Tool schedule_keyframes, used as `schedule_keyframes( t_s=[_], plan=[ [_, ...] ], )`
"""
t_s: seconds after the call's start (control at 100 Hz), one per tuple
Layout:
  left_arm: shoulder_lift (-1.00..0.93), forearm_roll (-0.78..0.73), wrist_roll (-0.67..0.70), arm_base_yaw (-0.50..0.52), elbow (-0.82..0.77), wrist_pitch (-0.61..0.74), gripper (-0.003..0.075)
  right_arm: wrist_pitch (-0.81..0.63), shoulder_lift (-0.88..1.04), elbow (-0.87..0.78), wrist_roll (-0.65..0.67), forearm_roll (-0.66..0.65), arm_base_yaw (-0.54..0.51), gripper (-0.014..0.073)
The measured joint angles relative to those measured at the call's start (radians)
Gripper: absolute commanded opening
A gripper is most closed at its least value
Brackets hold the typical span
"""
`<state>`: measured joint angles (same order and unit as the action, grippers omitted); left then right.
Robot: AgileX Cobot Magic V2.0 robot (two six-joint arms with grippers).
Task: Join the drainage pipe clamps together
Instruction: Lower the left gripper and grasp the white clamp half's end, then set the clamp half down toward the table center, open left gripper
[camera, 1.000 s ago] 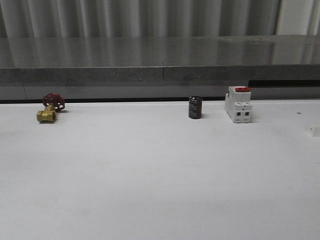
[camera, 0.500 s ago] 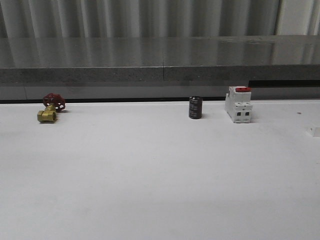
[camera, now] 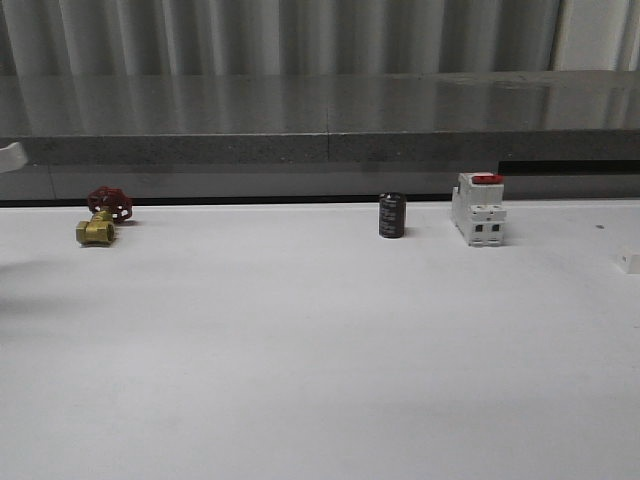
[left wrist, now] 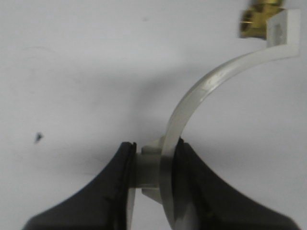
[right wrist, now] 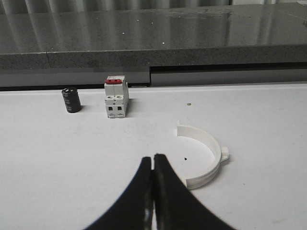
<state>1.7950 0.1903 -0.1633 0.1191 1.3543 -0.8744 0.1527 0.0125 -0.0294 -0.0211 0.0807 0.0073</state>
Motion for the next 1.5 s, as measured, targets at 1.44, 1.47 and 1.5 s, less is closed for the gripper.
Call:
schedule_keyframes(
  t_s=[1.44, 1.47, 1.5],
  plan=[
    [0.222, -0.19, 0.53, -0.611, 0.002, 0.156, 0.0258, 0.0, 0.0, 0.0, 0.0, 0.0, 0.0, -0.0067],
    [0.222, -0.19, 0.53, -0.611, 0.002, 0.156, 0.0293, 0.0, 0.0, 0.0, 0.0, 0.0, 0.0, -0.0067],
    [0.222, -0.19, 0.53, -0.611, 0.002, 0.154, 0.0325, 0.0, 0.0, 0.0, 0.0, 0.0, 0.0, -0.0067]
  ],
)
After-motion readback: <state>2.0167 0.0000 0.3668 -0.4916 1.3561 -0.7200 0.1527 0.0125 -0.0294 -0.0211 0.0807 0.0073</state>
